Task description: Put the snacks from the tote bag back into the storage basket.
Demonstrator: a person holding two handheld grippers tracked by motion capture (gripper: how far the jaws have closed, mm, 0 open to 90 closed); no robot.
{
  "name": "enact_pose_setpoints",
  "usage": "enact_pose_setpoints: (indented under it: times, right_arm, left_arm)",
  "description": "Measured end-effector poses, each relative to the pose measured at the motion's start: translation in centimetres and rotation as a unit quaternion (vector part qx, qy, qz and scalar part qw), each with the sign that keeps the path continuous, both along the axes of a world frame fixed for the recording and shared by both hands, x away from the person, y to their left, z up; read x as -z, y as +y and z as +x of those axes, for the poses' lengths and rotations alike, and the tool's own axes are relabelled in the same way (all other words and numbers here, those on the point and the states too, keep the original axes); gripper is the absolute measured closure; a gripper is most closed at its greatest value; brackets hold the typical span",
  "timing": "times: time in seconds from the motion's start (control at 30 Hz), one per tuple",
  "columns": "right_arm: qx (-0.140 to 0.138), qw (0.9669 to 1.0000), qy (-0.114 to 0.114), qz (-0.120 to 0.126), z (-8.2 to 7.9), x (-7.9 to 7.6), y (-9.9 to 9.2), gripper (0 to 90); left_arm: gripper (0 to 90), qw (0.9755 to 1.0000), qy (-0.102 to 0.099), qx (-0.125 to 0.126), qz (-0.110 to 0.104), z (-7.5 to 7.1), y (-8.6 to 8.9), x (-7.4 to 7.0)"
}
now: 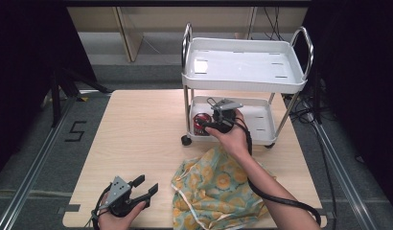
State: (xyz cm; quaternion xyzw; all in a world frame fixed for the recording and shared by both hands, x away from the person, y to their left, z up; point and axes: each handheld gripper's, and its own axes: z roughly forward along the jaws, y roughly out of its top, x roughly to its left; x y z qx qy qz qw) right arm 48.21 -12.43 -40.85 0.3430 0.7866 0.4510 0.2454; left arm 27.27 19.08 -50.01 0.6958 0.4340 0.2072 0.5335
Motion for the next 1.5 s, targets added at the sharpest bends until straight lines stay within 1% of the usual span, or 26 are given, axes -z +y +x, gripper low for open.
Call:
enact_pose_setpoints:
  times: [0.17,0.2,0.23,0.27,0.3,0.33,0.37,0.4,0.43,0.5,0.53,0.6,0.67,0.7,0.73,0.77,0.93,0.97,1.0,1.03,1.07,1.23,1.27,1.3,1.4,1.5]
  right_arm:
    - [-0.004,1.0,0.006,-0.005,-0.8,-0.4,-0.7,25.6]
    - [-0.003,0.9999,0.006,-0.007,-0.9,-0.4,-0.7,25.9]
    - [0.0,0.9999,0.016,-0.002,-1.2,-0.3,-0.7,26.1]
    - [-0.006,0.9999,0.013,-0.008,-1.3,-0.4,-0.9,26.1]
    - [-0.008,0.9999,0.012,-0.008,-1.6,-0.4,-1.2,26.4]
    - [0.0,0.9998,0.022,0.002,-2.0,-0.4,-1.2,26.8]
    - [-0.013,0.9998,0.003,-0.012,-1.9,-0.4,-1.5,26.9]
    - [-0.006,0.9999,0.007,-0.008,-2.2,-0.4,-1.7,26.9]
    - [-0.003,0.9997,0.024,0.002,-2.6,-0.4,-1.8,27.1]
    - [-0.01,0.9998,0.015,-0.009,-2.9,-0.3,-2.3,27.2]
    - [-0.014,0.9996,0.025,0.002,-3.2,-0.3,-2.5,27.2]
    - [-0.015,0.9996,0.025,-0.004,-3.5,-0.2,-2.8,27.2]
    - [-0.012,0.9992,0.038,0.009,-3.9,0.0,-3.1,27.2]
    - [-0.014,0.9993,0.034,0.0,-4.1,0.0,-3.4,27.1]
    - [-0.014,0.9993,0.035,0.001,-4.2,0.1,-3.5,27.0]
    - [-0.009,0.9989,0.046,0.008,-4.6,0.2,-3.6,26.9]
    - [-0.007,0.9992,0.04,0.0,-5.6,0.4,-4.4,26.6]
    - [-0.01,0.9989,0.046,0.002,-5.7,0.5,-4.5,26.6]
    - [-0.009,0.999,0.043,0.001,-5.9,0.5,-4.7,26.6]
    - [-0.02,0.9993,0.032,-0.004,-5.8,0.7,-4.9,26.5]
    - [-0.016,0.9989,0.044,-0.001,-6.1,0.8,-5.0,26.4]
    - [-0.021,0.9992,0.033,-0.009,-7.0,1.2,-5.6,26.3]
    - [-0.015,0.9986,0.051,0.002,-7.4,1.4,-5.6,26.3]
    - [-0.021,0.9987,0.046,-0.005,-7.5,1.5,-5.8,26.3]
    - [-0.019,0.9989,0.042,-0.006,-8.0,1.8,-6.2,26.3]
    - [-0.019,0.9988,0.045,-0.006,-8.7,2.0,-6.6,26.3]
  left_arm:
    - [37.5,1.0,0.0,-0.005,-0.005,0.0,0.0,0.0]
    - [37.5,1.0,0.0,-0.004,-0.005,0.0,0.0,0.0]
    - [37.5,1.0,0.0,-0.002,0.001,0.0,0.1,0.0]
    - [37.5,1.0,0.0,-0.004,-0.003,0.0,0.0,0.0]
    - [37.5,1.0,0.0,-0.002,0.002,0.0,0.1,0.0]
    - [37.5,1.0,0.0,-0.002,0.002,0.0,0.1,0.0]
    - [37.5,1.0,0.0,-0.002,0.003,0.0,0.1,0.0]
    - [37.5,1.0,0.0,-0.002,0.002,0.0,0.1,0.0]
    - [37.5,1.0,0.0,-0.003,0.002,0.0,0.0,0.0]
    - [37.5,1.0,0.001,-0.005,0.002,0.0,0.0,0.0]
    - [37.5,1.0,0.0,-0.004,0.002,0.0,0.0,0.0]
    - [37.5,1.0,0.0,-0.005,0.002,0.0,0.0,0.0]
    - [37.5,1.0,0.0,-0.006,0.002,0.0,0.0,0.0]
    - [37.6,1.0,0.0,-0.006,0.002,0.0,0.0,0.0]
    - [37.5,1.0,-0.003,-0.004,0.0,0.1,0.0,0.1]
    - [37.5,0.9999,0.005,-0.01,0.006,-0.1,0.0,0.0]
    - [37.5,0.9999,0.002,-0.008,0.006,0.0,0.0,0.0]
    - [37.5,1.0,0.002,-0.009,0.003,0.0,-0.1,0.0]
    - [37.5,0.9999,0.004,-0.007,0.01,0.0,0.0,0.0]
    - [37.5,0.9999,0.003,-0.008,0.008,0.0,0.0,0.0]
    - [37.5,0.9999,0.003,-0.008,0.009,0.0,0.0,0.0]
    - [37.5,1.0,0.002,-0.007,0.006,0.1,0.0,0.1]
    - [37.5,1.0,0.001,-0.007,0.005,0.1,0.0,0.1]
    - [37.5,1.0,0.001,-0.006,0.006,0.1,0.0,0.1]
    - [37.5,1.0,0.001,-0.005,0.006,0.1,0.0,0.1]
    - [37.5,1.0,0.001,-0.005,0.005,0.1,0.0,0.1]
